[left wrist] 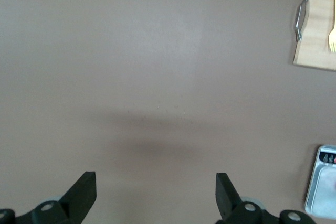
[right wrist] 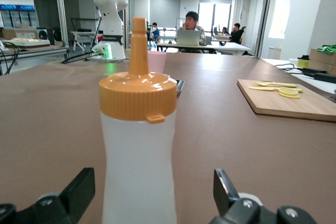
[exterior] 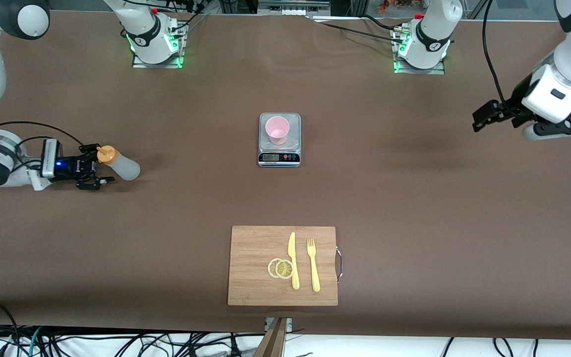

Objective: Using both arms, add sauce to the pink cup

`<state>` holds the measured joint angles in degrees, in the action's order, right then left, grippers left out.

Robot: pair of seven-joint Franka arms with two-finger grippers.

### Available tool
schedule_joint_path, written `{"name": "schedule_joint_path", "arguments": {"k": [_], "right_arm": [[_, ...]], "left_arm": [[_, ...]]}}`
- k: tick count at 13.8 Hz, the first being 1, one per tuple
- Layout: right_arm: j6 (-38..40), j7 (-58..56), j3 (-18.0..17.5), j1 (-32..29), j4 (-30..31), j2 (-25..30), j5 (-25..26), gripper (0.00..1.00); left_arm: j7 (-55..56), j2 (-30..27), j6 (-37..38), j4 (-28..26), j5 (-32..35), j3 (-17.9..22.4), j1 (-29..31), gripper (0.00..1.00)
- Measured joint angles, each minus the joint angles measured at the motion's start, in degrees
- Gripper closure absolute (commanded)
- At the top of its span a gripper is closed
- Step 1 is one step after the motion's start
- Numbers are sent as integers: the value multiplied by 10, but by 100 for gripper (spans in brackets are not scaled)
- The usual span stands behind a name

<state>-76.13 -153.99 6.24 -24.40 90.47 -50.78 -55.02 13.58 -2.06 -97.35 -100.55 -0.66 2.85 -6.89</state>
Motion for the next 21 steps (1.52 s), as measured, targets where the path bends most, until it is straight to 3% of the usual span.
{"name": "schedule_joint_path", "arguments": {"k": [4,10,15,21], "right_arm": [[12,77,26,-10,-75,9,1,0],[48,348,26,-6,-209,31,2,0],[42,577,25,80,-277,44,2,0],[-53,885,26,207,-297,87,44,0]], "left_arm": [[3,31,1,49,0,1,23,0],[2,31,1,53,0,0,24,0],[-8,31,5,55,0,0,24,0],[-8,31,7,55,0,0,24,0]]}}
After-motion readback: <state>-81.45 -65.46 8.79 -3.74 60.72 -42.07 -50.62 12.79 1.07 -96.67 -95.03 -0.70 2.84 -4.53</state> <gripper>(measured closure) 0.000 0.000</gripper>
